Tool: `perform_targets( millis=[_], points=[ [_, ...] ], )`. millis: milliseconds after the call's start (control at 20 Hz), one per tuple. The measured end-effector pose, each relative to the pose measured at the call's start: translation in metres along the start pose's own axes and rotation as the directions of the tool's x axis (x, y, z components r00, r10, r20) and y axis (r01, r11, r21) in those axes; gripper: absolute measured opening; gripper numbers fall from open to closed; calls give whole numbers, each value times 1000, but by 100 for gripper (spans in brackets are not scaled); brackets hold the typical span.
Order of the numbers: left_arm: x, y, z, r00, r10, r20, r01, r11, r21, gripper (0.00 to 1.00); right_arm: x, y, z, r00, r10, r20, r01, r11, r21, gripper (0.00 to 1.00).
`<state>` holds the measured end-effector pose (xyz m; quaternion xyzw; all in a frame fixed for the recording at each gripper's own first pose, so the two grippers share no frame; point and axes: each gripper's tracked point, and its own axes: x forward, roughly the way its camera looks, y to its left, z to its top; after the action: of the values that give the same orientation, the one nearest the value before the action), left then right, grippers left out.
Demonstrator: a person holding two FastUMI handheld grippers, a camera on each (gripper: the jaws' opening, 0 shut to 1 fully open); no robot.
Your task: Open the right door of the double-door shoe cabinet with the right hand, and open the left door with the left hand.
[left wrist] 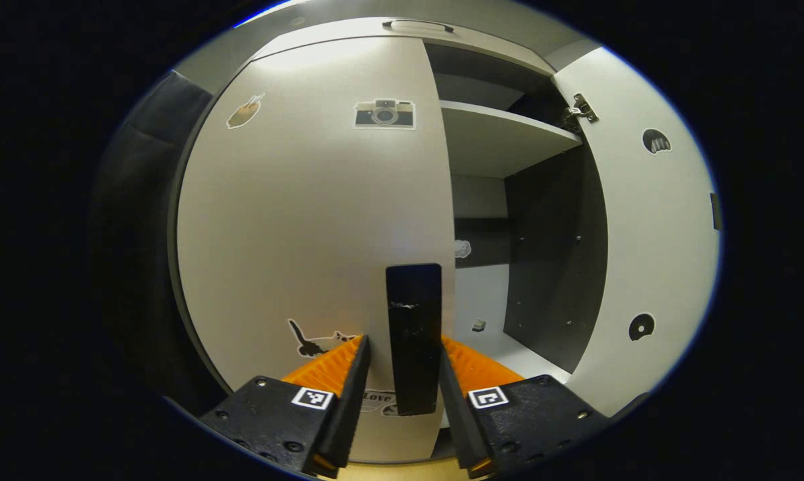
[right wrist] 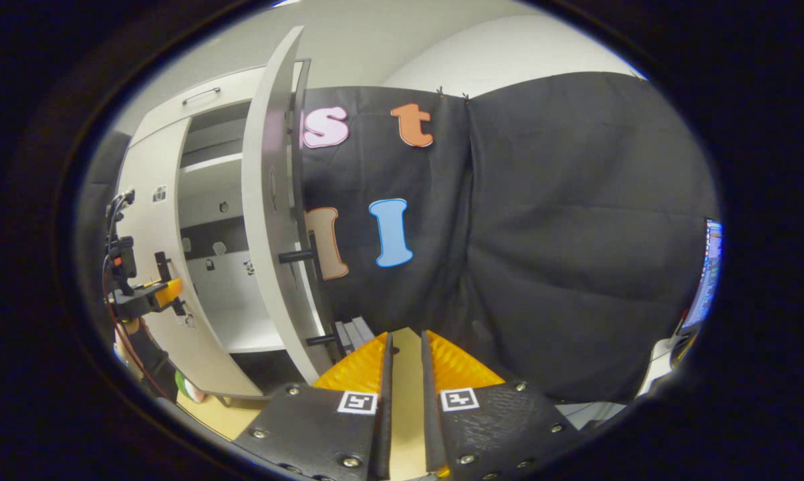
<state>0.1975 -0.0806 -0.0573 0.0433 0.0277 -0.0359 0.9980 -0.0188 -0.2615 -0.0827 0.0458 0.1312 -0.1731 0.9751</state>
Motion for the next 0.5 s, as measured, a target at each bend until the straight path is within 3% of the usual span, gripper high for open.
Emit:
perform_targets(
  millis=[50, 150, 500],
  points=[
    [1, -2, -1, 1000, -7, -3, 7, 1000, 4, 46, -1, 0, 0, 1000, -3, -2, 3, 1000, -2, 20],
    [1, -2, -1, 1000, -8, -5, 8, 1000, 16, 35, -5, -2, -2, 1000, -11, -5, 11, 1000, -14, 20],
    [0, -3, -2, 999, -22, -33, 23, 999, 22, 28, -22, -15, -2, 999, -33, -4, 33, 999, -7, 20]
  ],
)
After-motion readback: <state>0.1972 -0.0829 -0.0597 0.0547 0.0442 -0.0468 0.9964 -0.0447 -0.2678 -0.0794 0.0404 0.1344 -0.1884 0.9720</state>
